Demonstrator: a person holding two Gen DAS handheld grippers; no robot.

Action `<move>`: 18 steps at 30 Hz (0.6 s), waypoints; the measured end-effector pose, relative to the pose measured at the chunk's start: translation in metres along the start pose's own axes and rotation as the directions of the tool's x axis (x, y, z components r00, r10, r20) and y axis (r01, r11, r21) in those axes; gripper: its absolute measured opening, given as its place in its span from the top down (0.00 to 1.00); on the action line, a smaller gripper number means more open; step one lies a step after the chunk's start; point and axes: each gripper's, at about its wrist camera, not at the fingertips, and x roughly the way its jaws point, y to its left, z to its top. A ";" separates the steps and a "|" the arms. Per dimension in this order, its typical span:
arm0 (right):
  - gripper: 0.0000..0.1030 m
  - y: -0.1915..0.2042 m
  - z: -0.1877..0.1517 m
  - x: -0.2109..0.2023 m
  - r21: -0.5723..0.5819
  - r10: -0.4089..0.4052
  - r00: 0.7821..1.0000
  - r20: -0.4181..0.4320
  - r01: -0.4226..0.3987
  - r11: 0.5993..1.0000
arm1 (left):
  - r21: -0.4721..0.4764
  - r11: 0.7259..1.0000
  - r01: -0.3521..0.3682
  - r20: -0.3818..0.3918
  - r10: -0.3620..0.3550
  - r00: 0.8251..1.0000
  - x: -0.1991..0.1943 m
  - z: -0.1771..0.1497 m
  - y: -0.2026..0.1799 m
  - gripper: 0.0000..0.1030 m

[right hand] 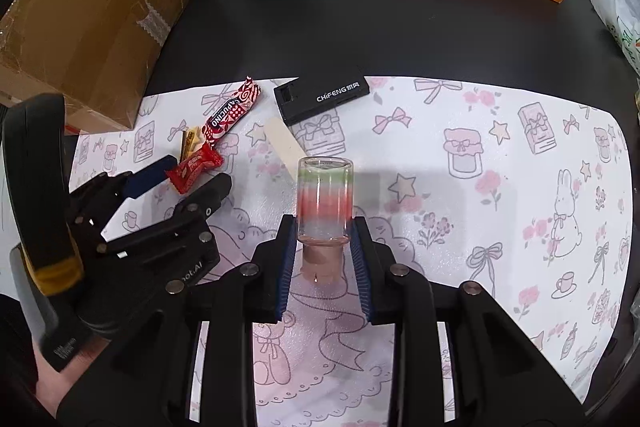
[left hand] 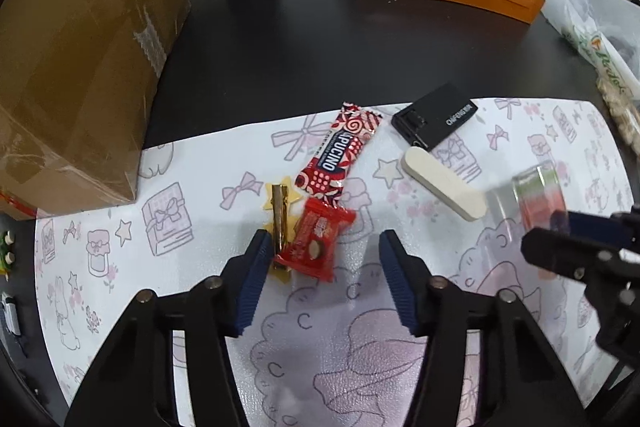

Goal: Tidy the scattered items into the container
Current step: 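Grasp the red wrapped candy with the left gripper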

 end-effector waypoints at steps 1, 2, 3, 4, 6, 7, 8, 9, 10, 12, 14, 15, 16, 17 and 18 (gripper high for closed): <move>0.73 0.000 0.000 0.001 0.002 0.001 1.000 -0.001 -0.001 1.000 | 0.009 1.000 -0.008 0.007 0.008 1.000 -0.001 -0.002 -0.001 0.57; 0.73 0.000 0.001 0.001 0.005 0.002 1.000 -0.001 -0.002 1.000 | 0.018 1.000 -0.022 0.013 0.022 1.000 -0.001 -0.003 -0.001 0.60; 0.73 0.000 0.001 0.001 0.007 0.004 1.000 0.000 -0.004 1.000 | 0.027 0.999 -0.036 0.020 0.036 0.999 -0.002 -0.005 -0.001 0.69; 0.73 0.000 0.001 0.000 0.009 0.007 1.000 0.002 -0.007 1.000 | 0.036 0.998 -0.050 0.026 0.050 0.998 -0.003 -0.006 0.000 0.73; 0.73 0.002 0.002 -0.001 0.007 0.011 1.000 0.007 -0.011 1.000 | 0.037 0.998 -0.045 0.030 0.044 0.999 -0.004 -0.008 0.002 0.74; 0.73 0.003 0.002 -0.002 0.004 0.012 1.000 0.010 -0.012 1.000 | 0.034 0.999 -0.038 0.029 0.037 0.999 -0.004 -0.009 0.003 0.74; 0.73 0.004 0.002 -0.002 0.002 0.014 1.000 0.010 -0.014 1.000 | 0.030 0.999 -0.032 0.027 0.031 0.999 -0.005 -0.010 0.004 0.74; 0.73 0.006 0.002 -0.002 0.000 0.016 1.000 0.012 -0.016 1.000 | 0.025 0.999 -0.026 0.026 0.026 0.999 -0.006 -0.011 0.005 0.74; 0.73 0.006 0.001 -0.002 -0.001 0.016 1.000 0.014 -0.016 1.000 | 0.022 0.999 -0.023 0.026 0.022 0.999 -0.007 -0.012 0.005 0.74; 0.73 0.008 0.000 -0.004 -0.003 0.018 1.000 0.017 -0.018 1.000 | 0.019 1.000 -0.020 0.030 0.020 0.999 -0.009 -0.013 0.005 0.74; 0.73 0.008 -0.001 -0.005 -0.005 0.020 1.000 0.021 -0.020 1.000 | 0.017 1.000 -0.018 0.040 0.017 0.999 -0.015 -0.014 0.004 0.74; 0.73 0.009 -0.002 -0.006 -0.007 0.020 1.000 0.023 -0.020 1.000 | 0.017 1.000 -0.016 0.046 0.016 0.999 -0.018 -0.014 0.004 0.74; 0.73 0.009 -0.002 -0.008 -0.008 0.021 0.999 0.026 -0.021 1.000 | 0.016 1.000 -0.015 0.051 0.014 0.999 -0.022 -0.015 0.003 0.74; 0.73 0.010 -0.003 -0.009 -0.010 0.022 0.999 0.029 -0.022 1.000 | 0.015 1.000 -0.013 0.056 0.013 0.998 -0.025 -0.015 0.003 0.74; 0.73 0.011 -0.004 -0.010 -0.010 0.024 0.999 0.032 -0.024 1.000 | 0.014 1.000 -0.012 0.060 0.011 0.998 -0.029 -0.016 0.003 0.74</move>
